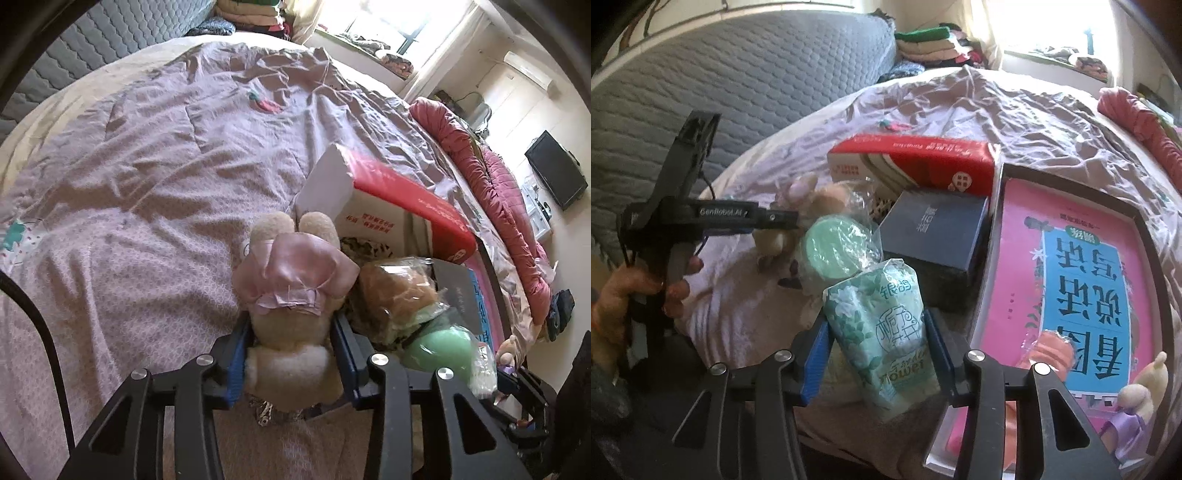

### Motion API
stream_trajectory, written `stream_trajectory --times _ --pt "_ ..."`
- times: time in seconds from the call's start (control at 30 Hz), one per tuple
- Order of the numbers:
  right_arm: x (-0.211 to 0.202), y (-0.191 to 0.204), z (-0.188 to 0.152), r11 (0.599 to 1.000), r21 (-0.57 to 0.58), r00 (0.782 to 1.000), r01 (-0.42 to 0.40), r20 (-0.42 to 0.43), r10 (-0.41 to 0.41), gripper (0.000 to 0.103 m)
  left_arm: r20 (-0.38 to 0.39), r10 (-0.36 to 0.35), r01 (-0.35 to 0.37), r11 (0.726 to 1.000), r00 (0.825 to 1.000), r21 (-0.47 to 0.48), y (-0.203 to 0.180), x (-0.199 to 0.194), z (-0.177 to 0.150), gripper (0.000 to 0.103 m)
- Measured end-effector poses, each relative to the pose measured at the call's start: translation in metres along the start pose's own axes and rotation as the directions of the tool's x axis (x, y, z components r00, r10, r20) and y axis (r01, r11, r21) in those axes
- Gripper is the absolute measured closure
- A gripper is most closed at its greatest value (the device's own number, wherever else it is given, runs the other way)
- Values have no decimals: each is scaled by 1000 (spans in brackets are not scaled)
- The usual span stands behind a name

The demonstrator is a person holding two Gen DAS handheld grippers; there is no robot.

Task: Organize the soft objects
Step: 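Lift and carry the bunny and the green-white packet over the pink tray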

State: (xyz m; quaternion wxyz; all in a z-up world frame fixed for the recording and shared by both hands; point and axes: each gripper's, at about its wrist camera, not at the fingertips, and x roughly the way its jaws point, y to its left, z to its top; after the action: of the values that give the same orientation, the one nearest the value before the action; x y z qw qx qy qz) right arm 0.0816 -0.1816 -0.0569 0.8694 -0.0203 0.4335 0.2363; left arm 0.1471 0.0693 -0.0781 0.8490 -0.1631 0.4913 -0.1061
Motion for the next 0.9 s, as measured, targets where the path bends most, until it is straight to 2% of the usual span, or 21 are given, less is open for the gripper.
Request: stream_trajectory --times 0.23,0.37,0.7,0.9 --pt "-15 0 2 1000 20 999 9 51 -10 52 53 27 -28 999 998 33 -6 -32 -7 61" --pt "-25 0 7 999 32 997 6 82 -9 52 74 19 -23 998 997 56 -17 -46 -8 61" --pt "-58 -5 12 997 58 989 40 141 -48 52 89 -37 23 988 995 151 -70 -68 -17 61" --pt "-85 -20 10 990 118 980 74 177 -95 52 89 -66 46 976 994 214 -103 -73 -25 61"
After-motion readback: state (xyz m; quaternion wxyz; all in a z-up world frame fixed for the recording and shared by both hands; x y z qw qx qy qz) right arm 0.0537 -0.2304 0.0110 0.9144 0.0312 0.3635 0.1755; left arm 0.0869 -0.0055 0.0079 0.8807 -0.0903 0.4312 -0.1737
